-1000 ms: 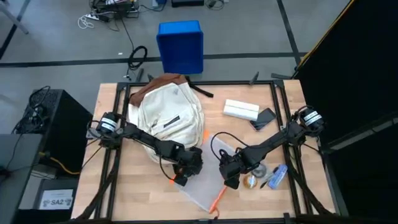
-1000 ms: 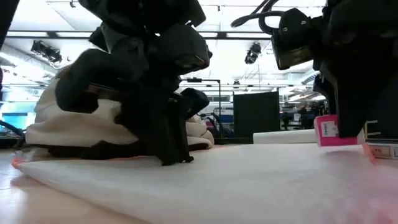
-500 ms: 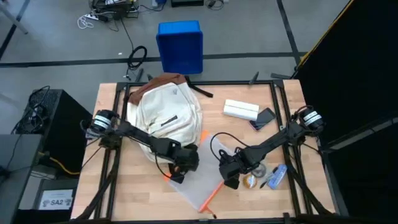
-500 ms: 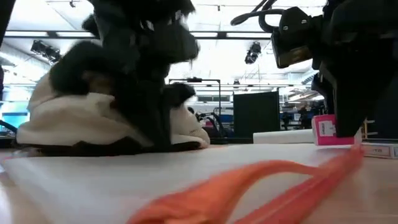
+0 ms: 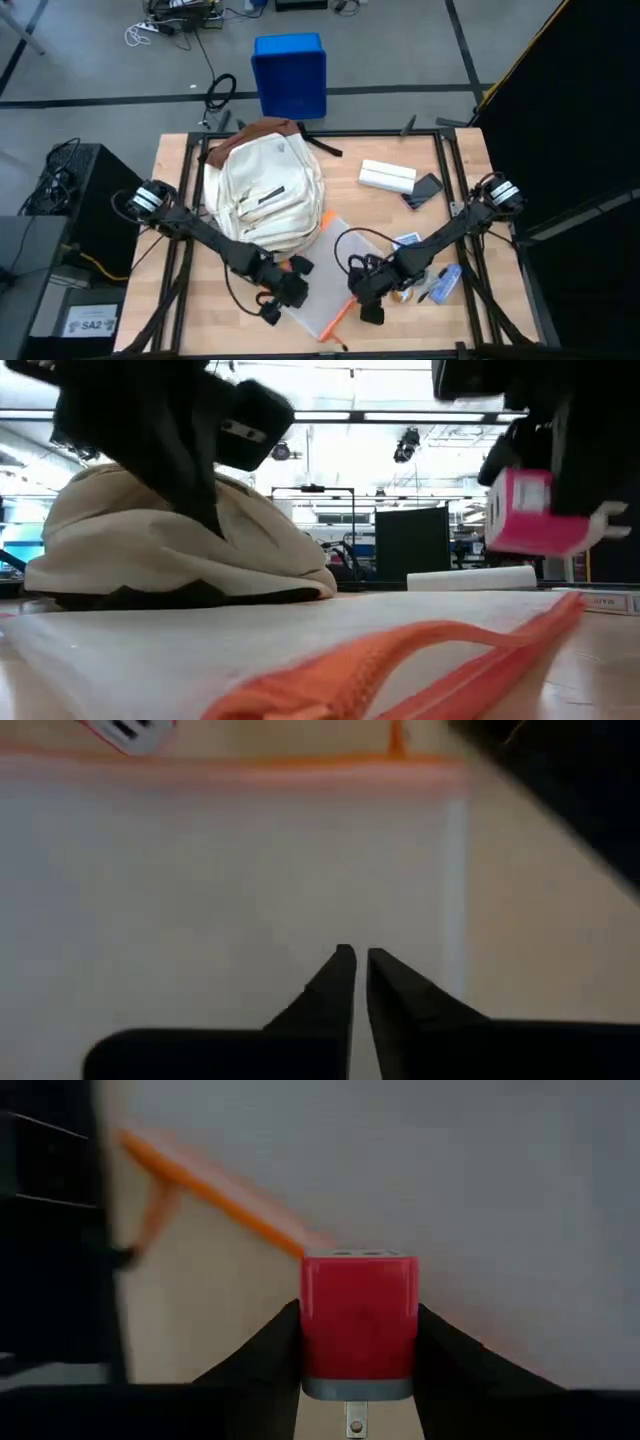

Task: Unpack backpack
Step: Put the red charger adaptor into the zip bag

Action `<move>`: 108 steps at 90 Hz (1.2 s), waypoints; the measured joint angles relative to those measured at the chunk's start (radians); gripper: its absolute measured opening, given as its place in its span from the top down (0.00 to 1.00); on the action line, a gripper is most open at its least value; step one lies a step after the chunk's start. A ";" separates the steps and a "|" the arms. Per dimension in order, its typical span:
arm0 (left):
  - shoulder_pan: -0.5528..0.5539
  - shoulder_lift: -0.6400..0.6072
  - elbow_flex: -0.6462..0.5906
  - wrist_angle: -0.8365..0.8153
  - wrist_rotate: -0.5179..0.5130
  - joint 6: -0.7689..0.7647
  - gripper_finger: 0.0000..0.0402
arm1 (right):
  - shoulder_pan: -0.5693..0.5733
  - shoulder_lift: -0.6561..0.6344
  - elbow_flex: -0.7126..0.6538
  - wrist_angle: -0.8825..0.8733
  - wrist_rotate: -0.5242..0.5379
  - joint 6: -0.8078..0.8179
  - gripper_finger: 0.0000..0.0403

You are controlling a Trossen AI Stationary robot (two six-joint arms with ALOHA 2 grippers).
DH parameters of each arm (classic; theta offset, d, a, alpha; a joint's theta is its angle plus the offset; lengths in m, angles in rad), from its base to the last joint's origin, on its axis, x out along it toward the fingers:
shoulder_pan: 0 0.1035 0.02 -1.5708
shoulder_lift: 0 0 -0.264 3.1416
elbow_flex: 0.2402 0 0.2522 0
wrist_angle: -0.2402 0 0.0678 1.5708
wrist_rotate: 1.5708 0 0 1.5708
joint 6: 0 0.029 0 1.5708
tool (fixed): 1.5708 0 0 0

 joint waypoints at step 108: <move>-0.017 0.248 0.010 0.333 -0.146 -0.109 0.39 | -0.099 0.146 -0.002 0.187 -0.025 -0.102 0.72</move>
